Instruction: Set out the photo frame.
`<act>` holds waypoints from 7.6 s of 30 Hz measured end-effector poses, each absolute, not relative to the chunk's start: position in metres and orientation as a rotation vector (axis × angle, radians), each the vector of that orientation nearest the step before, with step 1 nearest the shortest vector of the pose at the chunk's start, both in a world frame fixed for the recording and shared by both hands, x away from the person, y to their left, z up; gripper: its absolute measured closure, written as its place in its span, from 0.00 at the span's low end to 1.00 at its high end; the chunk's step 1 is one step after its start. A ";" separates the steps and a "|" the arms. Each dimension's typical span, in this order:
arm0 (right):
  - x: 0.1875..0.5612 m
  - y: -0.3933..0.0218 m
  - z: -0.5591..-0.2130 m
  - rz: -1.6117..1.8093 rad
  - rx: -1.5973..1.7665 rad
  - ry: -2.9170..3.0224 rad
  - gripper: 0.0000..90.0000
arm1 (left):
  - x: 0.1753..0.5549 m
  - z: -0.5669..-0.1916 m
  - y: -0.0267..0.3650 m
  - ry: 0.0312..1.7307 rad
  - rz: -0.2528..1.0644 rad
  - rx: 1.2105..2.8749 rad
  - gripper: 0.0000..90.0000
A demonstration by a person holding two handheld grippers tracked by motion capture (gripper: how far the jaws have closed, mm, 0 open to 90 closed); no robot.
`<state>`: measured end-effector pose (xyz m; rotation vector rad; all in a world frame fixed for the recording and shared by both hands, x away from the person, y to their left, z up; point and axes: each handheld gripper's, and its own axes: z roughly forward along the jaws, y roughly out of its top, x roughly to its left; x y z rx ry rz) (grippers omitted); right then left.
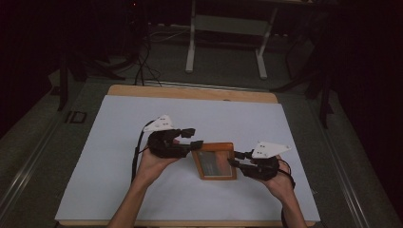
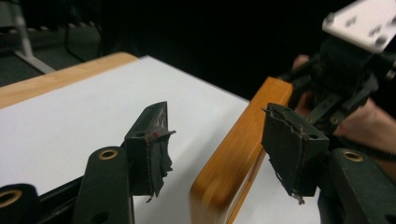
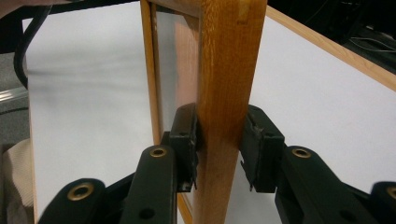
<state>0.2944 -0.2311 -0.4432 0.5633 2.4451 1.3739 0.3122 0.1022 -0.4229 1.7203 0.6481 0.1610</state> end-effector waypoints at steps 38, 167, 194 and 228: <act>0.291 -0.226 -0.447 1.441 0.610 2.380 0.76 | 0.308 -0.493 0.060 0.673 0.110 1.916 0.53; 0.365 -0.184 -0.490 1.685 0.921 2.358 0.72 | 0.348 -0.498 0.116 0.872 0.172 1.760 0.59; 0.352 -0.187 -0.478 1.481 0.876 2.409 0.61 | 0.335 -0.487 0.137 0.931 0.243 1.783 0.52; 0.318 -0.258 -0.510 1.158 1.044 2.424 0.55 | 0.302 -0.518 0.165 1.157 0.469 2.059 0.47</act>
